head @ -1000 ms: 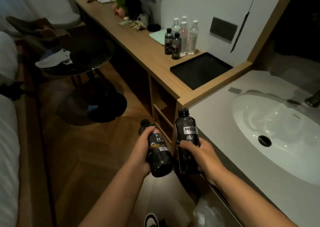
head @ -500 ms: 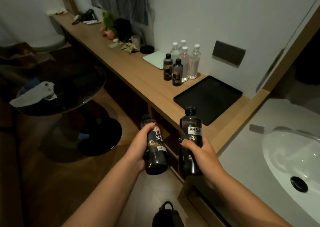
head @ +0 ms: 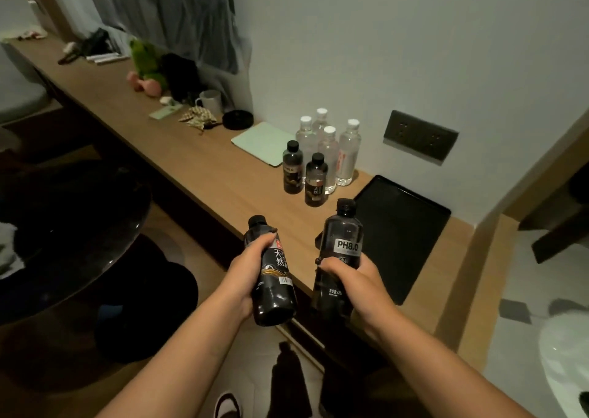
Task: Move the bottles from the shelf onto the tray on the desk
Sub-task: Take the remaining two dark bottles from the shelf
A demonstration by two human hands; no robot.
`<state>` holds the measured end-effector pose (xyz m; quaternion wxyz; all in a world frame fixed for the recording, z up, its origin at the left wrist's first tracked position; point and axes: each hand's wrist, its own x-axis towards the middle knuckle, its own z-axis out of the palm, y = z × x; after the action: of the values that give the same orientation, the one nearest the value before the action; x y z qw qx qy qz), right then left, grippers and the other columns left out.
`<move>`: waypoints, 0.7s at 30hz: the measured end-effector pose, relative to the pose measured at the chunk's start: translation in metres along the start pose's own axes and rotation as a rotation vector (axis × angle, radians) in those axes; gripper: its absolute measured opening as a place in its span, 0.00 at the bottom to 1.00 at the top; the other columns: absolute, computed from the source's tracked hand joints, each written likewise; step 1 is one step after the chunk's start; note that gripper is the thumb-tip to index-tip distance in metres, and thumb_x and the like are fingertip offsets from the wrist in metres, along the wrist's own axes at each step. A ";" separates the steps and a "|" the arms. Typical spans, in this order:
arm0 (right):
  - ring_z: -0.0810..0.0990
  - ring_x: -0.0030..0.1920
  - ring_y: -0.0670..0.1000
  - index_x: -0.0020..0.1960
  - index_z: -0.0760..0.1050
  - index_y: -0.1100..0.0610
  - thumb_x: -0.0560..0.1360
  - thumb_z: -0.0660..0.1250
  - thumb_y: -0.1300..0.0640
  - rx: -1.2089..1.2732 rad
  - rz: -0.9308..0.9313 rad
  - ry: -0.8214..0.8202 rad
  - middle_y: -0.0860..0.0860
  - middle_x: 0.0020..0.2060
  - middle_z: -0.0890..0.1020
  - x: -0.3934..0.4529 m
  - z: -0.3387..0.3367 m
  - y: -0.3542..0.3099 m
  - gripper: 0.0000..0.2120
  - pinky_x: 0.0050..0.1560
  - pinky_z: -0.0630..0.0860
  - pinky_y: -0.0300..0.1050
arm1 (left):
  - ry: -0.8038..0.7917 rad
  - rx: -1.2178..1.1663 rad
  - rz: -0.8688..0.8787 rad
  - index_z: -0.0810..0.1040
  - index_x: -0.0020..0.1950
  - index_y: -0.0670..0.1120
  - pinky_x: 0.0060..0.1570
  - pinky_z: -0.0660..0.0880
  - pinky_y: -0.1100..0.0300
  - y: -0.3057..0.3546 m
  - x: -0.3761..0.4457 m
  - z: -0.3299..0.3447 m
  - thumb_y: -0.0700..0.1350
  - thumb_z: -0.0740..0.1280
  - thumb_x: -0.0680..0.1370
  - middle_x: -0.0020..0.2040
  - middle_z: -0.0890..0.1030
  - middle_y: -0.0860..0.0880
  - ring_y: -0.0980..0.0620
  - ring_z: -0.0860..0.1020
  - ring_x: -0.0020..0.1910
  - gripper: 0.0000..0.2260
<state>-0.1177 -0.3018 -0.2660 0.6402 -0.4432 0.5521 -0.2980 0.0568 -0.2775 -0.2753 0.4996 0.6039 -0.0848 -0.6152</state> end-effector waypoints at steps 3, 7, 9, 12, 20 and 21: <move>0.80 0.50 0.53 0.56 0.72 0.51 0.68 0.73 0.56 0.019 0.007 0.070 0.53 0.50 0.80 0.027 0.019 -0.009 0.19 0.47 0.78 0.49 | -0.046 0.054 -0.034 0.76 0.56 0.41 0.41 0.78 0.53 0.028 0.037 -0.007 0.57 0.72 0.69 0.40 0.81 0.42 0.44 0.80 0.36 0.24; 0.79 0.49 0.50 0.56 0.73 0.52 0.67 0.74 0.57 0.037 -0.006 0.206 0.51 0.48 0.81 0.062 0.046 -0.018 0.19 0.40 0.73 0.42 | -0.112 0.219 -0.013 0.77 0.56 0.42 0.51 0.79 0.47 0.064 0.081 -0.016 0.56 0.72 0.69 0.47 0.83 0.39 0.40 0.82 0.44 0.23; 0.79 0.49 0.49 0.56 0.73 0.52 0.65 0.75 0.56 0.030 -0.015 0.277 0.50 0.49 0.81 0.080 0.056 -0.019 0.21 0.42 0.74 0.43 | -0.123 0.313 0.042 0.78 0.55 0.43 0.52 0.79 0.48 0.082 0.100 -0.018 0.56 0.72 0.68 0.49 0.84 0.39 0.40 0.83 0.47 0.22; 0.79 0.50 0.50 0.55 0.74 0.52 0.63 0.77 0.55 0.007 -0.001 0.376 0.49 0.48 0.81 0.104 0.066 -0.020 0.23 0.46 0.75 0.45 | -0.088 0.477 0.193 0.78 0.54 0.46 0.47 0.78 0.52 0.110 0.125 -0.015 0.54 0.74 0.68 0.49 0.84 0.45 0.46 0.82 0.47 0.20; 0.79 0.52 0.50 0.54 0.74 0.52 0.60 0.79 0.57 -0.151 -0.008 0.497 0.48 0.49 0.81 0.180 0.065 -0.023 0.25 0.53 0.74 0.46 | -0.180 1.008 0.451 0.70 0.55 0.51 0.56 0.73 0.55 0.138 0.193 0.018 0.42 0.77 0.66 0.48 0.76 0.57 0.54 0.74 0.52 0.23; 0.78 0.53 0.49 0.55 0.74 0.53 0.60 0.79 0.58 -0.176 -0.009 0.490 0.47 0.49 0.80 0.190 0.063 -0.024 0.26 0.53 0.73 0.44 | -0.186 1.009 0.448 0.69 0.55 0.52 0.55 0.72 0.56 0.138 0.201 0.023 0.40 0.76 0.67 0.47 0.75 0.57 0.55 0.74 0.52 0.23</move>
<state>-0.0132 -0.4627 -0.3291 0.4447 -0.4144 0.7126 -0.3503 0.1549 -0.5006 -0.3040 0.2575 0.6784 -0.5388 -0.4279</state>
